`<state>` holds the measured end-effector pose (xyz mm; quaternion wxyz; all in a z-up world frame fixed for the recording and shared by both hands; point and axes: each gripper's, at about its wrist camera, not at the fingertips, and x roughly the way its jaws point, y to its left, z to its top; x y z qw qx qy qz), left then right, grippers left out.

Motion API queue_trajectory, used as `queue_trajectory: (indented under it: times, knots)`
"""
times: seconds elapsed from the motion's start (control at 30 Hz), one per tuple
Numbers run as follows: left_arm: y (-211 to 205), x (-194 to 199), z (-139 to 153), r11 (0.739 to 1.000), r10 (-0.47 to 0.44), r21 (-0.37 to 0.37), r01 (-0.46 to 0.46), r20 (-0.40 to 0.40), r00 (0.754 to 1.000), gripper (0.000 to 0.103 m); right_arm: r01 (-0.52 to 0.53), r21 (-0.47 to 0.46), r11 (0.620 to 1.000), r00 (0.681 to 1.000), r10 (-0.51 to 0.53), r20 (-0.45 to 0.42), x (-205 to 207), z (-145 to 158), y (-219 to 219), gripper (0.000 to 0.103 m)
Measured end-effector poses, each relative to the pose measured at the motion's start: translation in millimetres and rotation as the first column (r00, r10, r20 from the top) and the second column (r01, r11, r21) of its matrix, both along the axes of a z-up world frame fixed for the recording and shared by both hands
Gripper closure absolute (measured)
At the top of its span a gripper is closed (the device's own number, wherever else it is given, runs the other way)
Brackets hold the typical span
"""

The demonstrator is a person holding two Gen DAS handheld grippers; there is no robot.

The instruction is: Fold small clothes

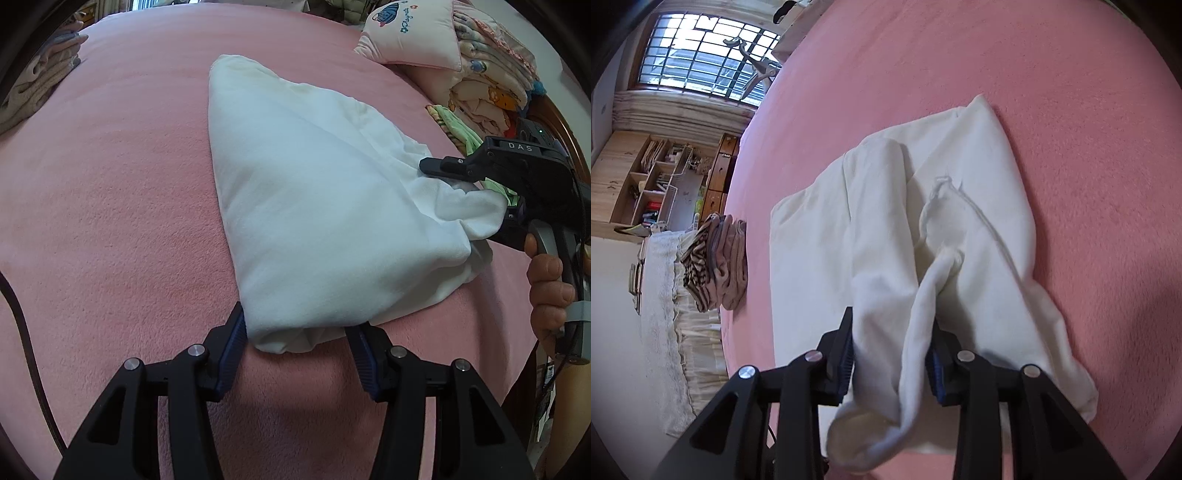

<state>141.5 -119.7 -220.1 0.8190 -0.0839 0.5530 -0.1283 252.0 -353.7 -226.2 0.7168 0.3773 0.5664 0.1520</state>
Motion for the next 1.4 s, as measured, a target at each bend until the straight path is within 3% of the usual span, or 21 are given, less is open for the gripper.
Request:
queue_trajectory:
  times: [0.03,0.07,0.23,0.37,0.57,0.67,0.73,0.83,0.9,1.0,1.17,1.33,1.4]
  knots:
    - [0,0,0,1.0,0.001,-0.001,-0.001,-0.002,1.0,0.053,-0.008,-0.009,1.0,1.0,0.008,0.01,0,2,1,0.074]
    - [0,1,-1,1.0,0.003,-0.001,-0.003,-0.003,1.0,0.055,-0.016,-0.023,1.0,1.0,0.017,0.022,0,4,3,0.087]
    - [3,1,2,1.0,0.023,-0.008,-0.023,0.01,1.0,0.072,0.004,-0.105,0.994,0.992,0.01,0.125,-9,26,-9,0.09]
    - [0,0,11,1.0,0.028,-0.012,-0.027,0.036,0.999,0.075,-0.006,-0.173,0.985,0.985,0.036,0.172,-13,38,-13,0.09]
    - [2,1,9,1.0,0.016,-0.016,-0.016,0.033,0.999,0.075,0.003,-0.259,0.966,0.968,0.062,0.242,-22,48,-14,0.09]
    - [-1,-1,3,1.0,0.0,-0.001,0.0,0.016,1.0,0.074,-0.01,-0.287,0.958,0.976,0.071,0.204,-20,31,-18,0.09]
    - [2,-2,1,1.0,-0.011,0.0,0.011,-0.003,1.0,0.074,-0.016,-0.276,0.961,0.986,0.062,0.157,-20,17,-24,0.089]
    - [9,-6,-1,0.999,-0.026,-0.021,0.025,-0.048,0.999,0.074,0.028,-0.185,0.982,0.99,-0.002,0.139,-26,14,-39,0.084]
    - [13,-11,2,0.999,-0.041,-0.018,0.04,-0.059,0.997,0.074,0.045,-0.199,0.979,0.989,-0.015,0.149,-32,22,-43,0.079]
    - [16,-16,17,0.998,-0.052,-0.031,0.05,-0.045,0.998,0.074,0.061,-0.298,0.953,0.983,-0.005,0.185,-43,38,-44,0.071]
    - [11,-9,55,0.997,-0.059,-0.04,0.062,0.073,0.996,0.074,0.09,-0.417,0.905,0.953,0.043,0.298,-65,78,-36,0.071]
    - [-13,20,67,0.996,-0.069,-0.048,0.075,0.122,0.99,0.074,-0.009,-0.423,0.906,0.915,0.179,0.363,-74,102,6,0.077]
    - [-26,31,59,0.995,-0.085,-0.041,0.09,0.108,0.99,0.074,-0.058,-0.446,0.893,0.904,0.237,0.356,-73,100,26,0.085]
